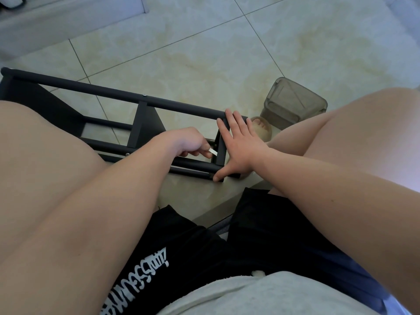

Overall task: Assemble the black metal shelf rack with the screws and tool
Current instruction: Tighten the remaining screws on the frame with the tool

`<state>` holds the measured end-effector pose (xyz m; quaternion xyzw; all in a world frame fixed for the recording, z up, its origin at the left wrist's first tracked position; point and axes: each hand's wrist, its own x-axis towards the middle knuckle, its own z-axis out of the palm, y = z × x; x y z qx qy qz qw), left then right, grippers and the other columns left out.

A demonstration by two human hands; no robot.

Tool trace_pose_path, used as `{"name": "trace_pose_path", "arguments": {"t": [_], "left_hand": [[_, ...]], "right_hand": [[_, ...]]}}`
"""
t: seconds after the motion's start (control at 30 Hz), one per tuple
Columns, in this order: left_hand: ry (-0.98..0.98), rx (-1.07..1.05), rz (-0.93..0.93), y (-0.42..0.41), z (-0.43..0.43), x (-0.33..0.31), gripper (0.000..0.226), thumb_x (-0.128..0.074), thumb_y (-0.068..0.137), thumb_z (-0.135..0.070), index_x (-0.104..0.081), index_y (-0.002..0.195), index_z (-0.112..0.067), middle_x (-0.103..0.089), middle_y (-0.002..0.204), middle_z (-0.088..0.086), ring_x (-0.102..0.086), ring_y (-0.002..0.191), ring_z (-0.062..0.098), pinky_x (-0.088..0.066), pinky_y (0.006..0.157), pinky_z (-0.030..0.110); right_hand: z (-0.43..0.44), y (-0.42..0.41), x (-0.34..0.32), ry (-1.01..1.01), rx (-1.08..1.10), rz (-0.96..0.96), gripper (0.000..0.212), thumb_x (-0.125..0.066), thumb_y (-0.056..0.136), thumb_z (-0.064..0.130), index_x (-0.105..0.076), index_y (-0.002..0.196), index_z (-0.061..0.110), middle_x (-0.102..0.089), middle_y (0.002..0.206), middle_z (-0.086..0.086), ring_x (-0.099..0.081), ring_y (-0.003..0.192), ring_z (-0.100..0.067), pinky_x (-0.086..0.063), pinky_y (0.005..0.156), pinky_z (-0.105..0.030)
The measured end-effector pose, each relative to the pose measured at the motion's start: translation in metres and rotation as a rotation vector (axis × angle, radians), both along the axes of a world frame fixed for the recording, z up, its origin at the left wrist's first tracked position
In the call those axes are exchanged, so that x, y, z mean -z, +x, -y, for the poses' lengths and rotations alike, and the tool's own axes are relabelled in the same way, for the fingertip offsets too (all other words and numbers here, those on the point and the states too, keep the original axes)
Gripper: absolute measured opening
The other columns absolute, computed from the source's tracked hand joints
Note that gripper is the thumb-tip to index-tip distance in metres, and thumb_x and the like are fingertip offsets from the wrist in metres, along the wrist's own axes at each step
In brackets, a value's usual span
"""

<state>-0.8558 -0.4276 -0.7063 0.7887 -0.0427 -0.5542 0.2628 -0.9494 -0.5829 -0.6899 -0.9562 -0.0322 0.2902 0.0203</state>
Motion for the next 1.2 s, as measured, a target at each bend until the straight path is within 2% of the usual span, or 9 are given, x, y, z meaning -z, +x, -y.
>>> {"name": "trace_pose_path", "arguments": {"t": [0.07, 0.2, 0.43, 0.6, 0.67, 0.83, 0.97, 1.1, 1.2], "left_hand": [[-0.005, 0.026, 0.014, 0.0, -0.002, 0.0, 0.017, -0.055, 0.094, -0.017, -0.072, 0.092, -0.017, -0.078, 0.099, -0.003, -0.045, 0.083, 0.018, -0.033, 0.062, 0.028], [-0.038, 0.08, 0.036, -0.002, -0.006, -0.002, 0.018, -0.054, 0.098, -0.016, -0.068, 0.087, -0.019, -0.076, 0.08, -0.014, -0.056, 0.076, 0.01, -0.034, 0.058, 0.026], [-0.089, 0.131, 0.068, -0.007, -0.009, -0.003, 0.021, -0.056, 0.098, -0.012, -0.067, 0.082, -0.019, -0.075, 0.074, -0.015, -0.061, 0.076, 0.009, -0.038, 0.066, 0.026], [-0.065, 0.193, 0.126, -0.008, -0.01, 0.002, 0.018, -0.062, 0.095, -0.016, -0.072, 0.08, -0.022, -0.072, 0.088, -0.004, -0.059, 0.085, 0.016, -0.043, 0.079, 0.029], [-0.044, 0.213, 0.137, -0.009, -0.011, 0.003, 0.018, -0.064, 0.093, -0.017, -0.069, 0.078, -0.024, -0.067, 0.084, -0.005, -0.056, 0.085, 0.017, -0.041, 0.077, 0.03], [-0.006, 0.272, 0.149, -0.008, -0.01, 0.002, 0.014, -0.066, 0.093, -0.022, -0.068, 0.082, -0.029, -0.065, 0.09, -0.009, -0.057, 0.096, 0.019, -0.044, 0.094, 0.034], [0.011, 0.301, 0.203, -0.003, -0.013, -0.004, 0.009, -0.068, 0.091, -0.023, -0.074, 0.086, -0.028, -0.07, 0.087, -0.011, -0.061, 0.089, 0.013, -0.045, 0.086, 0.03], [-0.064, 0.223, 0.203, 0.002, -0.017, -0.007, 0.011, -0.067, 0.089, -0.013, -0.077, 0.089, -0.017, -0.074, 0.069, -0.008, -0.062, 0.057, 0.0, -0.046, 0.062, 0.021], [-0.099, 0.178, 0.174, 0.002, -0.015, -0.01, 0.012, -0.068, 0.086, -0.011, -0.076, 0.084, -0.018, -0.075, 0.07, -0.008, -0.063, 0.059, -0.002, -0.047, 0.059, 0.016]], "right_hand": [[0.0, -0.001, 0.0, 0.002, -0.001, 0.004, 0.163, -0.055, 0.046, 0.102, 0.025, 0.157, 0.013, 0.037, 0.16, -0.016, 0.034, 0.149, -0.032, 0.014, 0.124, -0.052], [0.0, -0.001, 0.0, 0.001, -0.001, 0.008, 0.163, -0.055, 0.047, 0.102, 0.024, 0.157, 0.013, 0.037, 0.16, -0.016, 0.034, 0.149, -0.032, 0.015, 0.124, -0.051], [0.001, -0.001, 0.001, -0.001, 0.002, 0.013, 0.163, -0.05, 0.043, 0.104, 0.025, 0.157, 0.014, 0.037, 0.16, -0.016, 0.033, 0.149, -0.033, 0.015, 0.124, -0.051], [0.0, -0.001, 0.0, 0.003, 0.007, 0.012, 0.163, -0.053, 0.044, 0.103, 0.024, 0.157, 0.014, 0.037, 0.161, -0.015, 0.033, 0.15, -0.032, 0.013, 0.124, -0.052], [0.0, -0.001, 0.0, 0.0, 0.006, 0.015, 0.163, -0.055, 0.045, 0.102, 0.024, 0.157, 0.014, 0.037, 0.161, -0.015, 0.033, 0.15, -0.032, 0.013, 0.124, -0.052], [0.0, -0.002, 0.0, -0.002, 0.004, 0.024, 0.163, -0.055, 0.046, 0.102, 0.022, 0.158, 0.013, 0.036, 0.161, -0.017, 0.031, 0.15, -0.034, 0.014, 0.123, -0.051], [-0.001, -0.001, 0.001, -0.001, 0.007, 0.022, 0.164, -0.054, 0.044, 0.103, 0.023, 0.158, 0.013, 0.036, 0.161, -0.016, 0.032, 0.15, -0.033, 0.016, 0.122, -0.05], [-0.001, 0.0, 0.0, 0.0, 0.007, 0.014, 0.164, -0.054, 0.043, 0.103, 0.024, 0.157, 0.013, 0.036, 0.161, -0.016, 0.032, 0.15, -0.034, 0.017, 0.12, -0.05], [-0.002, 0.0, -0.001, -0.002, 0.01, 0.007, 0.164, -0.056, 0.045, 0.102, 0.024, 0.157, 0.013, 0.037, 0.161, -0.016, 0.032, 0.15, -0.033, 0.017, 0.12, -0.05]]}}
